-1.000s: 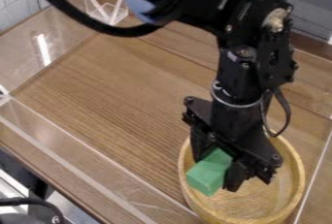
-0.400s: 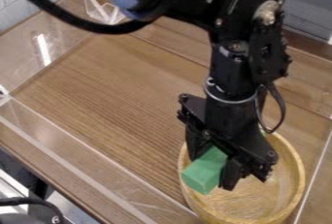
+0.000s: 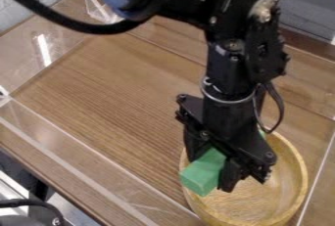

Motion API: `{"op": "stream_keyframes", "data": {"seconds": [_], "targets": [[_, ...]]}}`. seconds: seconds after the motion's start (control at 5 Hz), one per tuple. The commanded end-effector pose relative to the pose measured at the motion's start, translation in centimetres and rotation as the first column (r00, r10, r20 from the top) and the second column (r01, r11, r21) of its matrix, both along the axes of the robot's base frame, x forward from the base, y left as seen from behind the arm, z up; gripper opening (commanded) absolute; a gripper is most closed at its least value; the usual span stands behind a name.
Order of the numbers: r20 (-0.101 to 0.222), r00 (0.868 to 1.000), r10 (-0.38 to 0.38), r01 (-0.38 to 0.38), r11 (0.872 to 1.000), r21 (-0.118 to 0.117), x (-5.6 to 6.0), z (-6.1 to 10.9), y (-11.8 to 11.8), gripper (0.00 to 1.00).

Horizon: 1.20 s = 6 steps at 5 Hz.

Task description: Remove the green block from inside the brown bowl and put it on the table

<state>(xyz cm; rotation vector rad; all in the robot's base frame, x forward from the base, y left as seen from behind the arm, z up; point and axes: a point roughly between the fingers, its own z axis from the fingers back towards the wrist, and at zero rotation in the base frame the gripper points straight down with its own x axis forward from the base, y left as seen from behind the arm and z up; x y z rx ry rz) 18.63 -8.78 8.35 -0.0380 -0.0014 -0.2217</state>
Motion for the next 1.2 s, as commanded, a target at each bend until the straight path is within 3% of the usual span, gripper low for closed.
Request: {"op": "stream_keyframes", "data": {"seconds": [0.0,1.0], "targets": [[0.036,0.999,0.009,-0.008,1.0,-0.02,0.28,0.93,0.15,0.0],[0.034,0.999,0.002,-0.001,1.0,-0.024,-0.37,0.93,0.74,0.0]]}}
